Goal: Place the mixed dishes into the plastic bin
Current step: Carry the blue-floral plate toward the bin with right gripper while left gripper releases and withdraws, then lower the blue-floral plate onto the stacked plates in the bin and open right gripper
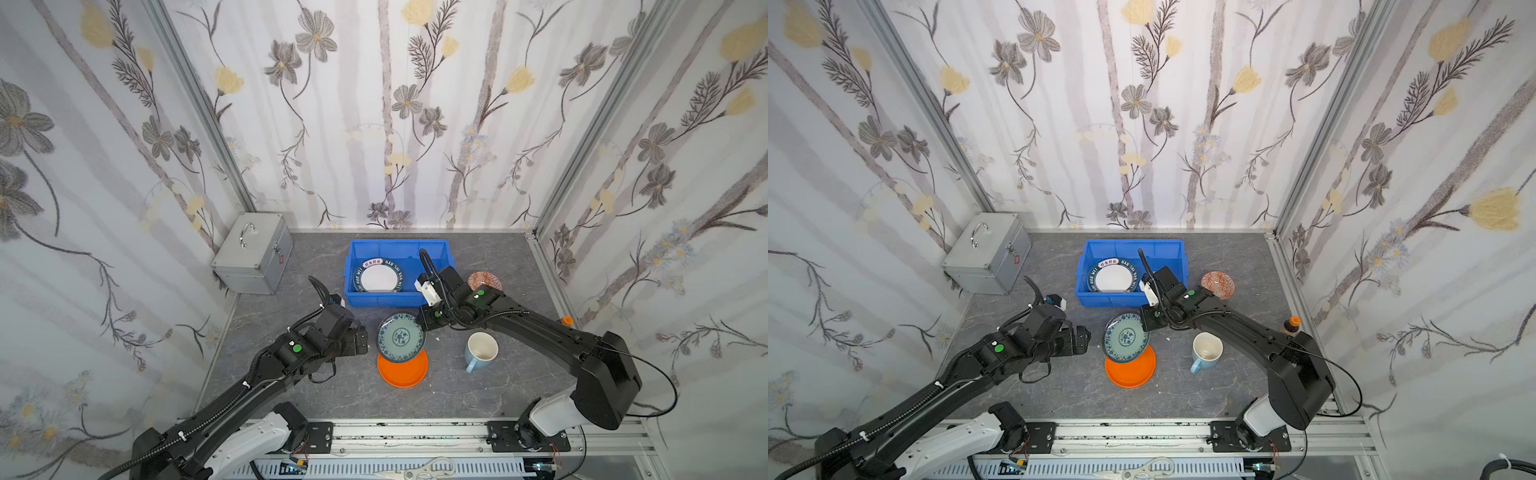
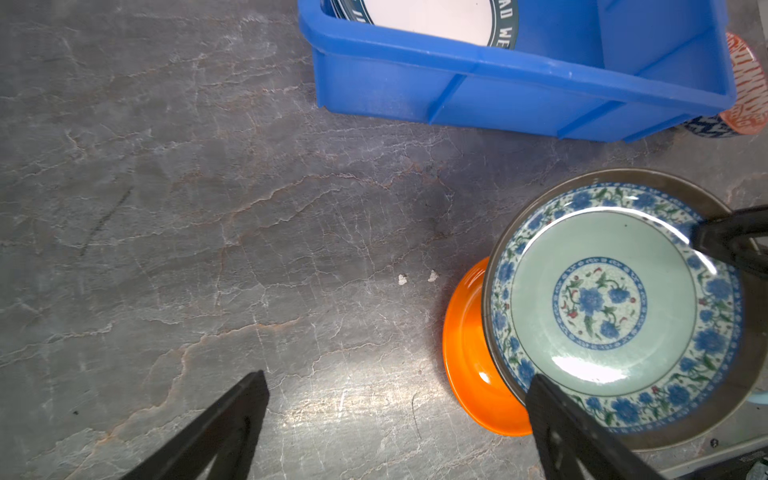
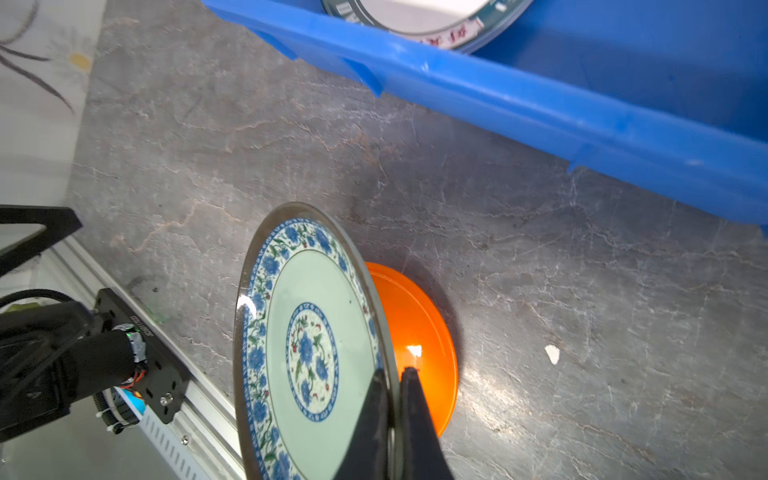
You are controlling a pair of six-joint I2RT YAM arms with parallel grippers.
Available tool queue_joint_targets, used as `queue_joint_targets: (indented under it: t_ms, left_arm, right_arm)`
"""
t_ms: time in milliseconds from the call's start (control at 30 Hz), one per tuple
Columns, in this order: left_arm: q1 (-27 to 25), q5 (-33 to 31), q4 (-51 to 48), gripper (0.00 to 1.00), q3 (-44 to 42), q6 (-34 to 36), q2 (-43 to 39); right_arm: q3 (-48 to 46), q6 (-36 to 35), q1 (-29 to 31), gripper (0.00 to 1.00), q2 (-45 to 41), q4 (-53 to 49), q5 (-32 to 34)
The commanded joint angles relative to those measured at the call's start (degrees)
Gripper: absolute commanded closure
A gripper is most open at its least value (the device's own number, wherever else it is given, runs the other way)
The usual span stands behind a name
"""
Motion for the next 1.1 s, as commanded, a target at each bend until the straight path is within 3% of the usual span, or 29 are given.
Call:
queue_joint_targets:
  t_ms: [0, 367, 633, 1067]
  left_arm:
    - [1.4, -1.0, -2.2, 0.0, 1.6, 0.7, -0.3]
    - [9.6, 2.3, -3.4, 0.0, 9.8, 5.5, 4.6]
    - [15.3, 5.7, -1.7, 0.0, 13.6, 8.0, 10.0]
    - [20.8, 8.7, 3.3, 0.0, 11.3, 6.7, 14.3]
  right_arm:
    - [3.8, -1.6, -0.9, 0.94, 0.5, -0.9, -2.1]
    - [19.7, -5.0, -6.6, 0.93, 9.1, -4.3, -5.5]
    - [34.8, -6.2, -10.2, 0.93, 22.2, -5.3, -9.5]
    - [54.4, -4.6, -12.5, 0.93, 44.4, -2.3, -14.0]
